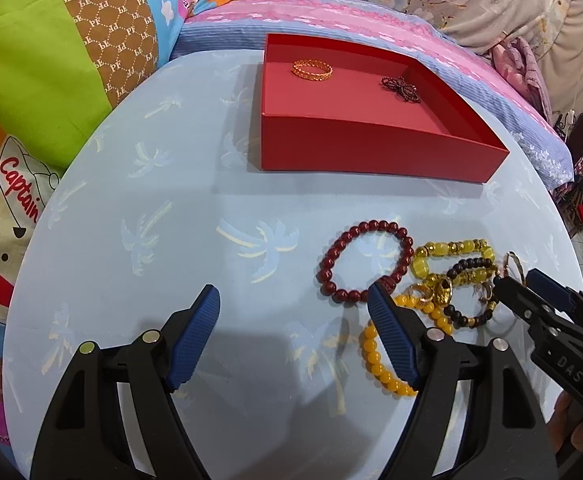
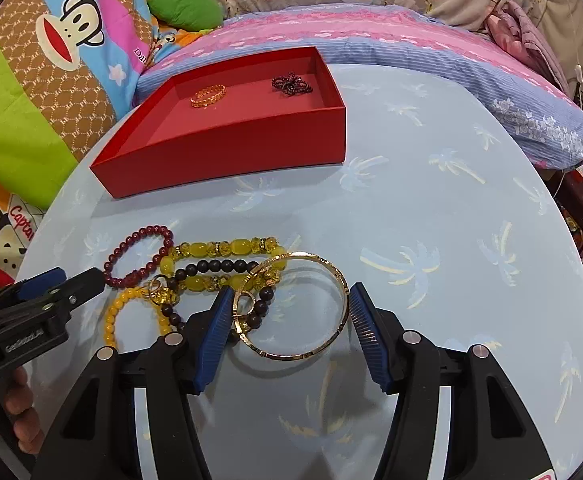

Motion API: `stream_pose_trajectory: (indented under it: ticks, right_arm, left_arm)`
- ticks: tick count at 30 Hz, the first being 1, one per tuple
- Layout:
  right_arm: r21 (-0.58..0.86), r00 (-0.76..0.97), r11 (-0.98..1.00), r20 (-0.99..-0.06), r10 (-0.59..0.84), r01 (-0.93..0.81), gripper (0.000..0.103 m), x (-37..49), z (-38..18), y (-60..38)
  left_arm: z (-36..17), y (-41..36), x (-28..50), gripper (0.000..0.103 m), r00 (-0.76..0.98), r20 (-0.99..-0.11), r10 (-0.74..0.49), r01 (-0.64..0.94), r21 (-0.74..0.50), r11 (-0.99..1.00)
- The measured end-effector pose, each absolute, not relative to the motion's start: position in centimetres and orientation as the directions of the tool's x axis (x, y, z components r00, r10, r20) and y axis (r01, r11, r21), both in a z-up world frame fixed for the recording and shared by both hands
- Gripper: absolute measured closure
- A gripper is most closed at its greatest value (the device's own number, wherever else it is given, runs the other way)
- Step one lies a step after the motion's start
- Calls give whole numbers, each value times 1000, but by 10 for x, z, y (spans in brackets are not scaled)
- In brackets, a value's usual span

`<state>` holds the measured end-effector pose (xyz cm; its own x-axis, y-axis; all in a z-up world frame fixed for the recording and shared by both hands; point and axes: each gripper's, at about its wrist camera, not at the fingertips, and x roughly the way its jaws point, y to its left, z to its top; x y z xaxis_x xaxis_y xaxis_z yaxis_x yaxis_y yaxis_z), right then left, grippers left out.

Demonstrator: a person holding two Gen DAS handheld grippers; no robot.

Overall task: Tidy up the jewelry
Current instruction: 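Grasp the thin gold bangle with the right tool while the left tool grasps the dark red bead bracelet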

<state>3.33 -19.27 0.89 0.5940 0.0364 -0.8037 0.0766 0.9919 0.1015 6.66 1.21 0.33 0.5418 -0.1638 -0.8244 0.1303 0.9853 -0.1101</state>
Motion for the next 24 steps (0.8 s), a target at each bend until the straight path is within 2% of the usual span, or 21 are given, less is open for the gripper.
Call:
stream_pose_trajectory:
  ticks: [4,13,16,18,20,24]
  right_arm:
    - [108,600,992,-799,47,66,46,34,13,-189]
    - [116,591,992,-804,67,46,46,38,11,-181]
    - [117,588,992,-806,67,48,46,40,10,-182]
    - [118,587,992,-807,67,50,46,41,10,-182]
    - [119,587,992,-807,68,50,46,42,10,-182]
    - [121,591,992,-804,70,47,46,42,13,-182]
  left_arm:
    - [6,9,75,31,557,-815,-159,143,-95,985]
    - [-5,-6,91,53,536,-827,-167,188,-76,979]
    - [-5,-11,91,67,542,-824,-164,211,-55,976]
    - [-5,-11,93,85,536,-825,-180,223,-67,972]
    - [-4,-10,94,95,525,-827,-201,233,-88,968]
    - [1,-9,92,95,533,-818,-216,245,-95,965]
